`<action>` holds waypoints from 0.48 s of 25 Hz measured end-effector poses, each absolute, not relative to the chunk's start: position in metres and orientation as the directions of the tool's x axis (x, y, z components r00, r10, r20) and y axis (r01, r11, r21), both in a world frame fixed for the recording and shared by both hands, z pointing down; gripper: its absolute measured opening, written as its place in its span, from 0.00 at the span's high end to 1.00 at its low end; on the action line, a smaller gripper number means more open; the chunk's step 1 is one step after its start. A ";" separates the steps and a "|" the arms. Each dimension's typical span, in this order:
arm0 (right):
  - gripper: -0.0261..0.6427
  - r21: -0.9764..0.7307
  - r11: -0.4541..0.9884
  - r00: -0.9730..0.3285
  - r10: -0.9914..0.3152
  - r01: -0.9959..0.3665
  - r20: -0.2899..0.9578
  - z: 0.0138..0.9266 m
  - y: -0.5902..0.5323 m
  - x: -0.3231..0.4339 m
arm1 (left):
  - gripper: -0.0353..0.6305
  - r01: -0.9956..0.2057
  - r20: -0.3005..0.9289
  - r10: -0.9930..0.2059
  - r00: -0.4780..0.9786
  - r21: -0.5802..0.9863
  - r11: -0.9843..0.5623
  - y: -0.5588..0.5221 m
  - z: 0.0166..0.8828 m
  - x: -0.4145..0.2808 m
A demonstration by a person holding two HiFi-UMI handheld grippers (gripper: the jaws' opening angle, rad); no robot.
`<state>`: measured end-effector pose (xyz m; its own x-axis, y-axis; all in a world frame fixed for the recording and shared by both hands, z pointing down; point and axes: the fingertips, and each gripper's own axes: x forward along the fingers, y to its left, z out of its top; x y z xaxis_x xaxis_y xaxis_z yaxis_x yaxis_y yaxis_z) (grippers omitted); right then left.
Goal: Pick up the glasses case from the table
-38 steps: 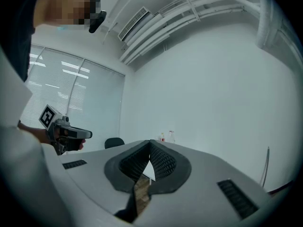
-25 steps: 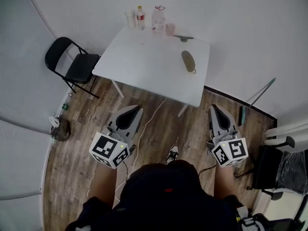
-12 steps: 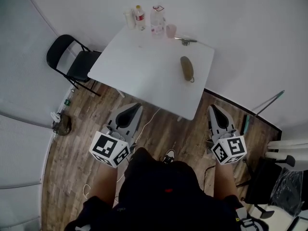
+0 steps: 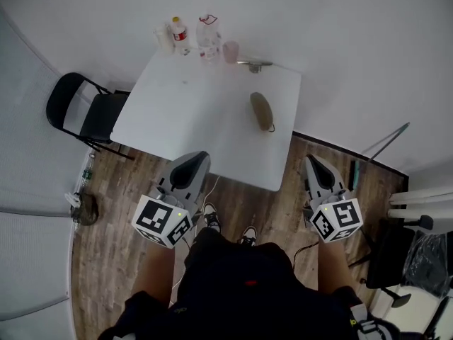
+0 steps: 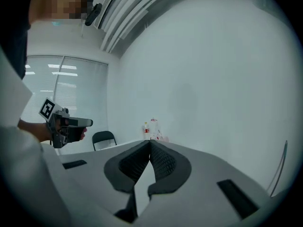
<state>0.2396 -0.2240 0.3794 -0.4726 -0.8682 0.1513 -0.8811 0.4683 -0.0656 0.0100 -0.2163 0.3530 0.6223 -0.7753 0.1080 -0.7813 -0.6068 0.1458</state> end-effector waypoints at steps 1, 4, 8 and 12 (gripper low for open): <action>0.93 -0.052 0.464 -0.466 -0.872 -0.885 0.150 0.379 -0.232 0.234 | 0.90 -0.776 0.108 -0.770 0.628 0.152 -0.612 -0.228 0.354 0.004; 0.93 -0.028 0.444 -0.443 -0.885 -0.895 0.142 0.378 -0.259 0.216 | 0.90 -0.761 0.110 -0.754 0.647 0.152 -0.631 -0.262 0.359 -0.015; 0.93 -0.006 0.404 -0.400 -0.905 -0.915 0.142 0.374 -0.300 0.187 | 0.90 -0.740 0.128 -0.729 0.673 0.130 -0.660 -0.308 0.365 -0.045; 0.93 0.010 0.383 -0.377 -0.914 -0.924 0.150 0.376 -0.330 0.167 | 0.90 -0.724 0.135 -0.711 0.690 0.133 -0.677 -0.338 0.373 -0.061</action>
